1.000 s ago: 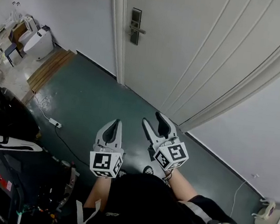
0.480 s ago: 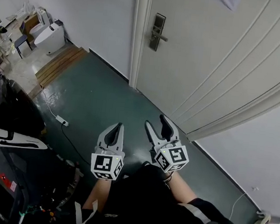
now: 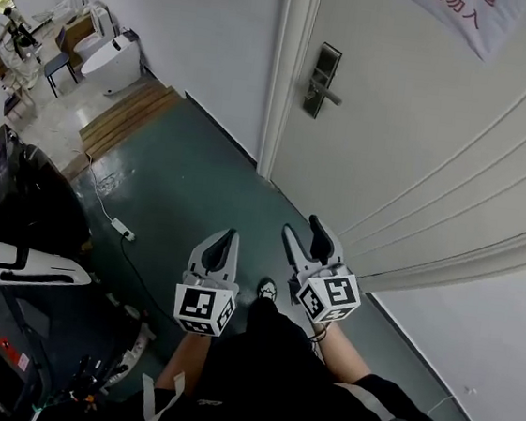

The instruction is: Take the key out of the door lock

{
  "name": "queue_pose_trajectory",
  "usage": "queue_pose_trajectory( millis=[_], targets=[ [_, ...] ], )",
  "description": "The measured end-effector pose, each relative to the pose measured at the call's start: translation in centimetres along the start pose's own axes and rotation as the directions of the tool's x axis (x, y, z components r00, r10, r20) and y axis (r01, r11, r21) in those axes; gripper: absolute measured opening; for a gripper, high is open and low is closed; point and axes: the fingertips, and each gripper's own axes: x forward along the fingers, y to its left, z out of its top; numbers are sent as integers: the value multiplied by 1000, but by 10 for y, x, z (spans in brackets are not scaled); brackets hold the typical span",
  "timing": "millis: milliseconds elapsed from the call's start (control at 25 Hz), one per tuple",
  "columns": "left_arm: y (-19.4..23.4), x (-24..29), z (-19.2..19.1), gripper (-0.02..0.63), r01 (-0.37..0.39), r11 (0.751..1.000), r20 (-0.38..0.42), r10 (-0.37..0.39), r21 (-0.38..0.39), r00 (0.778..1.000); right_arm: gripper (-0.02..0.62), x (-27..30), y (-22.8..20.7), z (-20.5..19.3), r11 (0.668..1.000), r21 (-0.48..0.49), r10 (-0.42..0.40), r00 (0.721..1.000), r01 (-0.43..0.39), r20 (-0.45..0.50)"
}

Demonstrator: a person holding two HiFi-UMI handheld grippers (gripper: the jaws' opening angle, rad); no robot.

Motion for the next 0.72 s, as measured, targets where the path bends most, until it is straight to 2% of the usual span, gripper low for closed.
queue_pose_trajectory(
  millis=[200,440,720],
  targets=[
    [18,57,9,23,-30,999,1,30,-14,1000,249,45,-32,13,999,-35,35,999,-35,-21],
    [33,110,3,23,-53,998,-38,53,-24,998,247,87,-77,13,999,-5,41,998,-41,-48],
    [50,152,6,23,-71,997,-63,72,5,995,244,132,-96,9,996,14,88,995,-87,-54]
  ],
)
